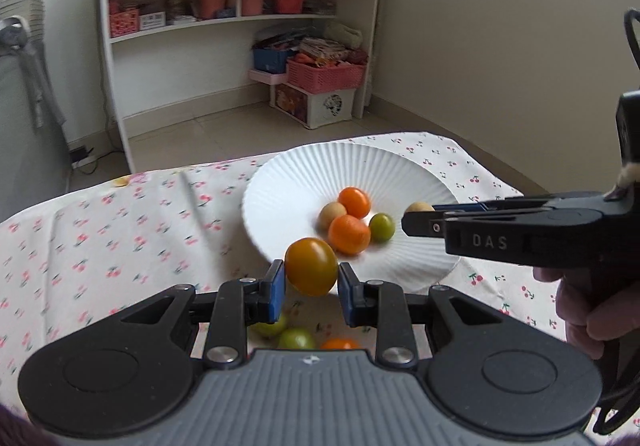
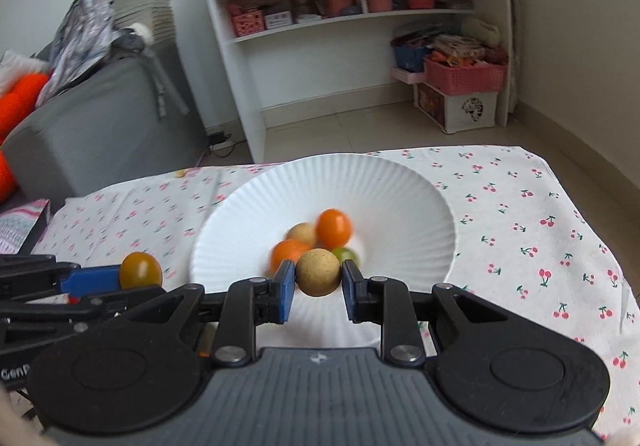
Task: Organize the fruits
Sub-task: 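Carry both fruits onto the white plate and open both grippers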
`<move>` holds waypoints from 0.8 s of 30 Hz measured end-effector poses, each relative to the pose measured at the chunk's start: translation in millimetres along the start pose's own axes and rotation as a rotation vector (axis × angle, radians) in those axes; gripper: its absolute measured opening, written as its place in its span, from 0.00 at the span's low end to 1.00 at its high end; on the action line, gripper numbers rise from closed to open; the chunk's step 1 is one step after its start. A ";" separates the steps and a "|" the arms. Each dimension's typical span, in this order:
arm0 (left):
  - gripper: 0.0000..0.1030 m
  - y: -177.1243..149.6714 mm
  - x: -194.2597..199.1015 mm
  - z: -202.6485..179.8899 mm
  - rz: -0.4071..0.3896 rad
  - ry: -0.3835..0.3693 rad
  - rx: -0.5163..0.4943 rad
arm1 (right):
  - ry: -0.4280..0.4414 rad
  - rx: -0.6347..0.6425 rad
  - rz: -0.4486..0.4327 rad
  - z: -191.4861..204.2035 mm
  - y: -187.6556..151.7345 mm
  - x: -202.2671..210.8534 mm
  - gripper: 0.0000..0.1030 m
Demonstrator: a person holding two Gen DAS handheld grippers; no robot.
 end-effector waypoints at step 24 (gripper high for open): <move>0.15 6.3 -67.9 1.3 0.072 0.028 -0.104 | -0.022 0.002 0.000 -29.1 3.2 -34.1 0.22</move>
Point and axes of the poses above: each gripper's, at about its wrist camera, not at the fingertips, and x roughly against the way its jaws point, z to its left, y to its top, the point moved 7 cm from there along -x, roughly the way its jaws point, and after that the axes turned 9 degrees about -z, right-handed, at the moved point
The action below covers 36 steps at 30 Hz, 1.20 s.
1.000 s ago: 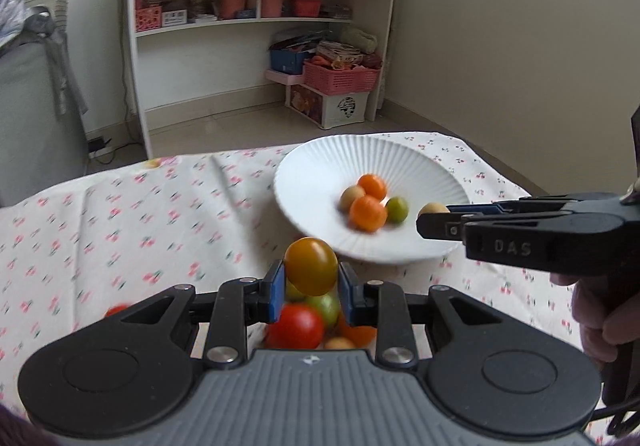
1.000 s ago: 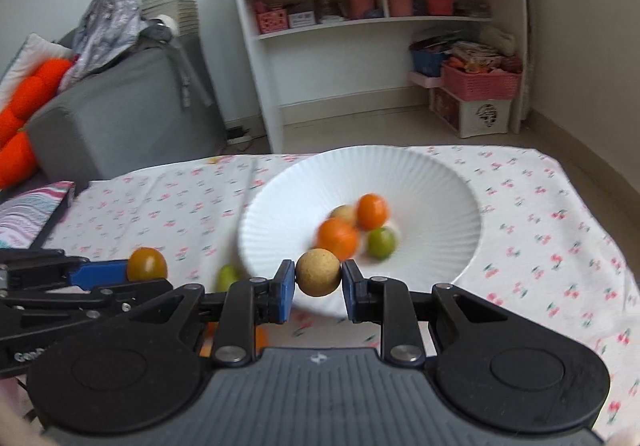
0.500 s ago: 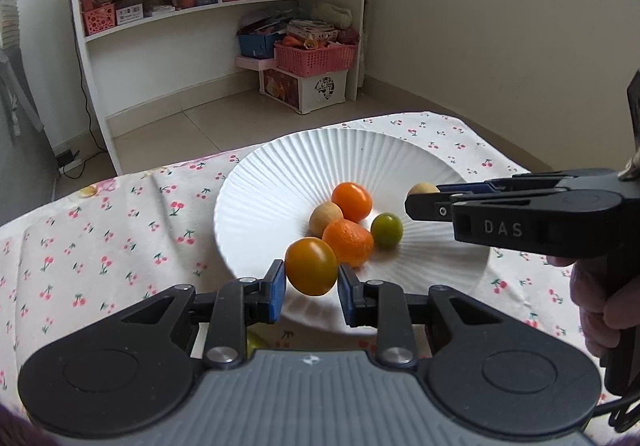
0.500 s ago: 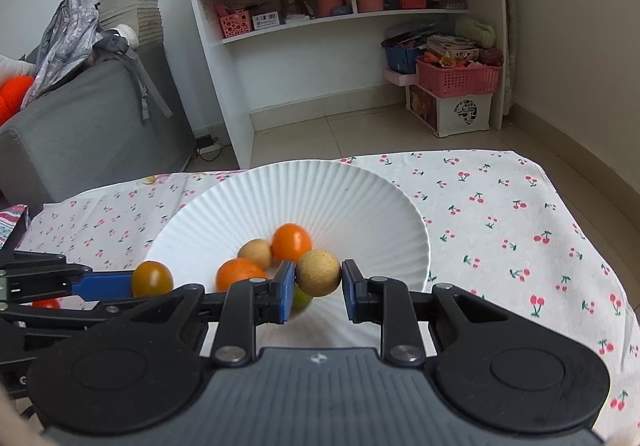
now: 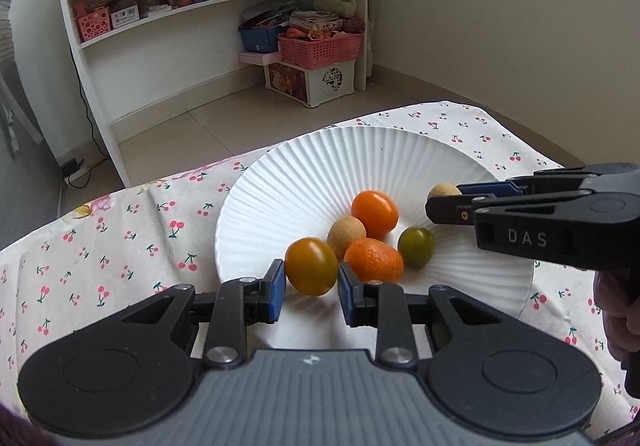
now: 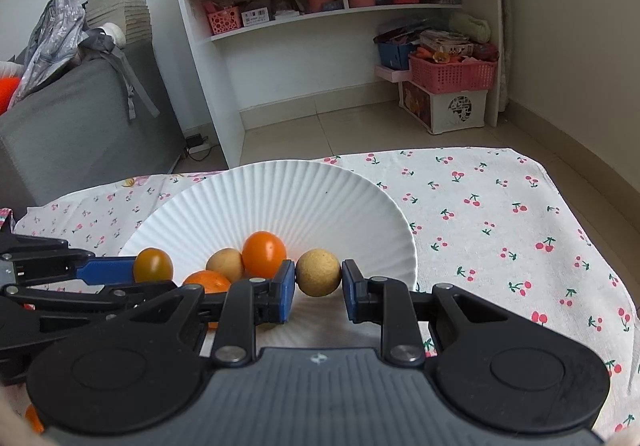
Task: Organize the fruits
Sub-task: 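Carry both fruits onto the white plate and open both grippers, then withdraw both grippers from the plate back over the remaining fruits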
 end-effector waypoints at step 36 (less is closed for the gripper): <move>0.71 -22.5 106.0 23.0 -0.001 0.010 0.100 | -0.019 0.052 0.034 31.7 9.6 71.7 0.68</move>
Point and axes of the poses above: each gripper's, at about its wrist camera, not at the fingertips, and x roughly against the way its jaws point, z to its left, y to its top, the point moved 7 cm from there along -x, roughly the way its jaws point, and after that the axes turned 9 degrees about -z, right-handed, at the moved point
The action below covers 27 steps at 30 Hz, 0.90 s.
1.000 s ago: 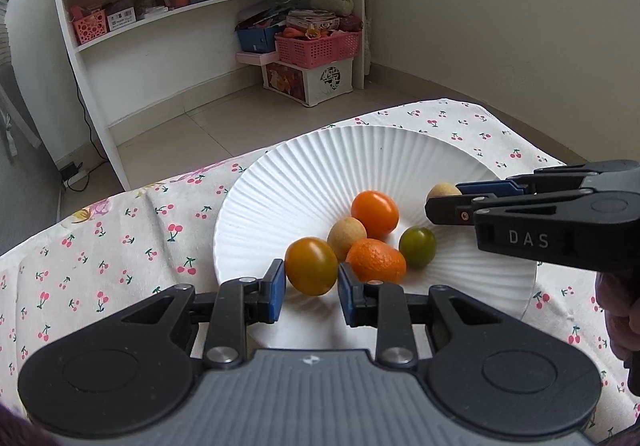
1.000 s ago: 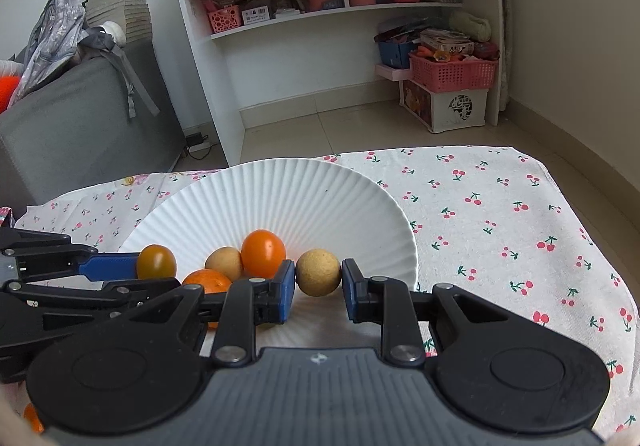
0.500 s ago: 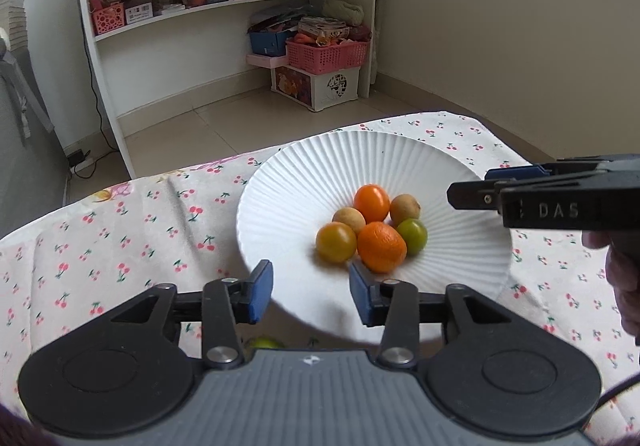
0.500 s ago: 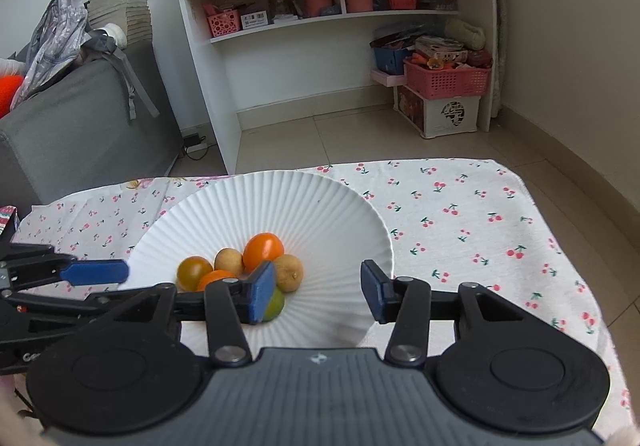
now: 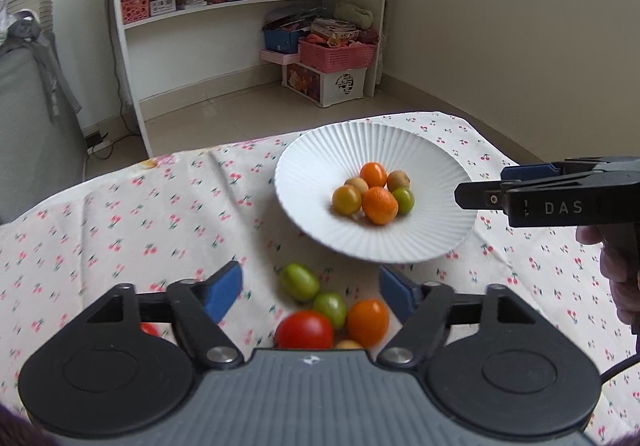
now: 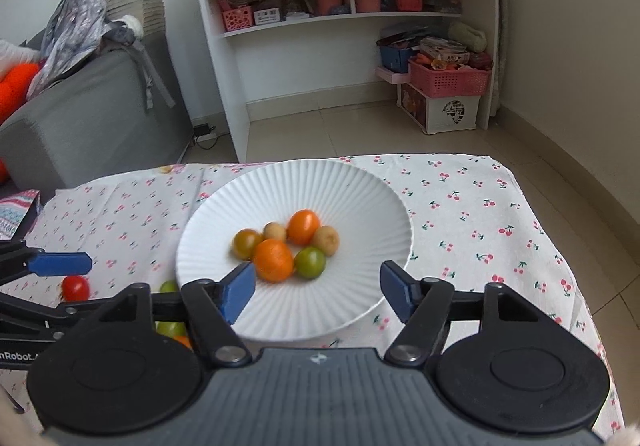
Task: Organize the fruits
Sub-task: 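Withdraw both grippers from the plate back over the remaining fruits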
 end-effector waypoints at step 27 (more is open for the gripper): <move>0.91 -87.1 68.2 63.4 0.085 0.150 0.075 | 0.068 0.097 0.130 82.8 -67.3 24.3 0.94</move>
Point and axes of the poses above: each gripper's, at about its wrist camera, not at the fingertips, and x roughly against the way its jaws point, z to its left, y to its top, the point moved 7 cm from there along -x, roughly the way its jaws point, and after that the axes turned 9 degrees about -z, right-handed, at the moved point
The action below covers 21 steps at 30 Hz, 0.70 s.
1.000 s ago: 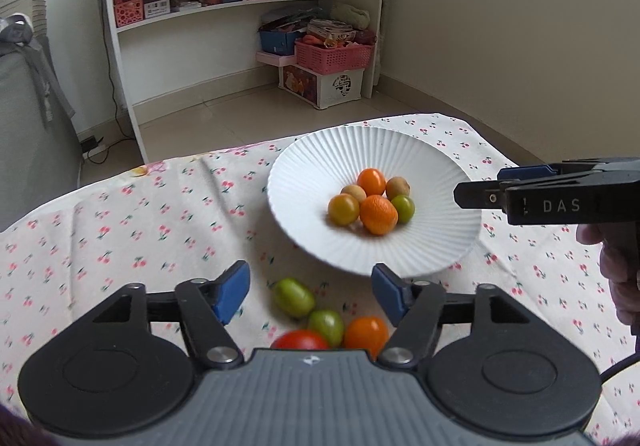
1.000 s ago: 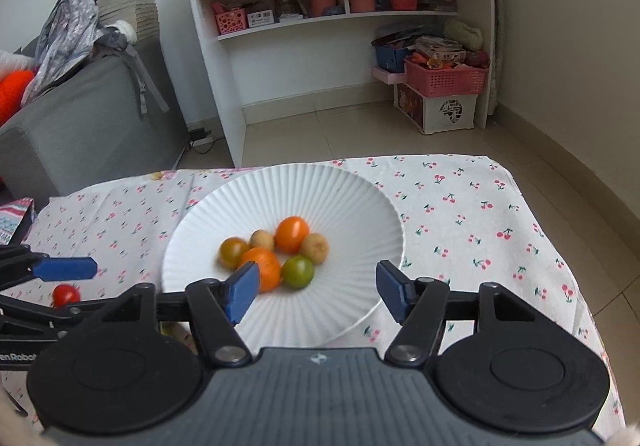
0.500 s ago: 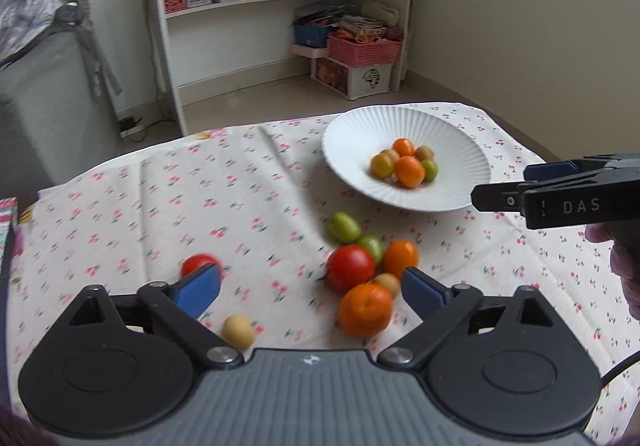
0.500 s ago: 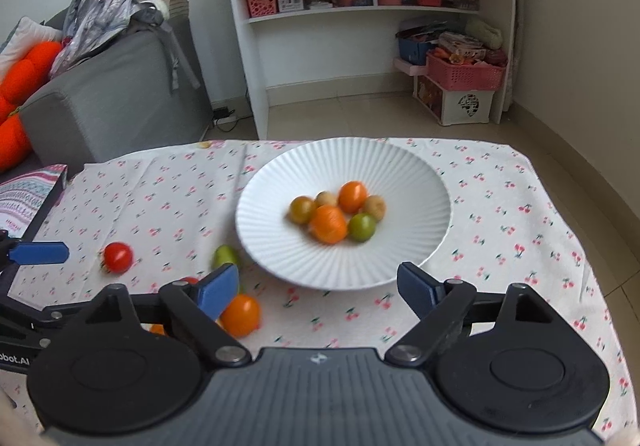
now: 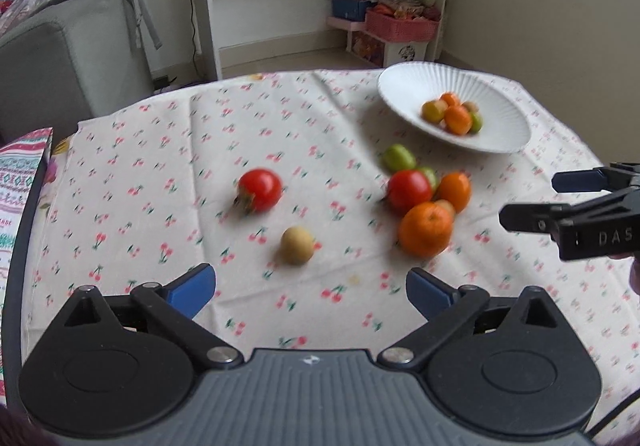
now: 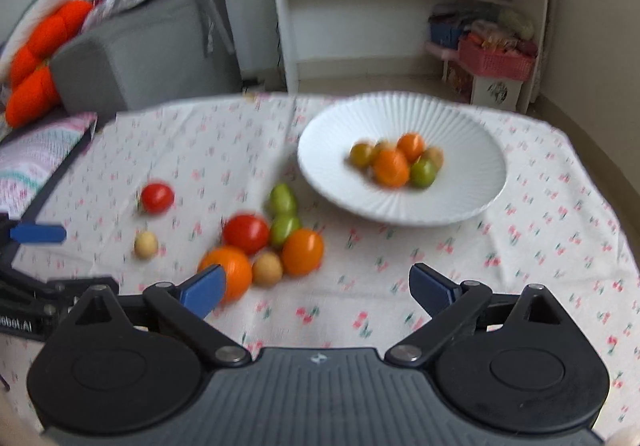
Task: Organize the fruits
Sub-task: 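Withdraw both grippers from the plate back over the remaining fruits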
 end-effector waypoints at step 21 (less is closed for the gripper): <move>0.91 -24.6 -40.8 6.6 -0.074 -0.015 -0.026 | 0.138 0.069 0.026 46.3 -36.0 -23.0 0.87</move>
Point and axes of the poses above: each gripper's, at about its wrist camera, not at the fingertips, and x roughly against the way its jaws point, z to its left, y to its top, the point moved 7 cm from there along -x, roughly the way its jaws point, and after that the axes turned 9 degrees about -z, right-handed, at the moved point
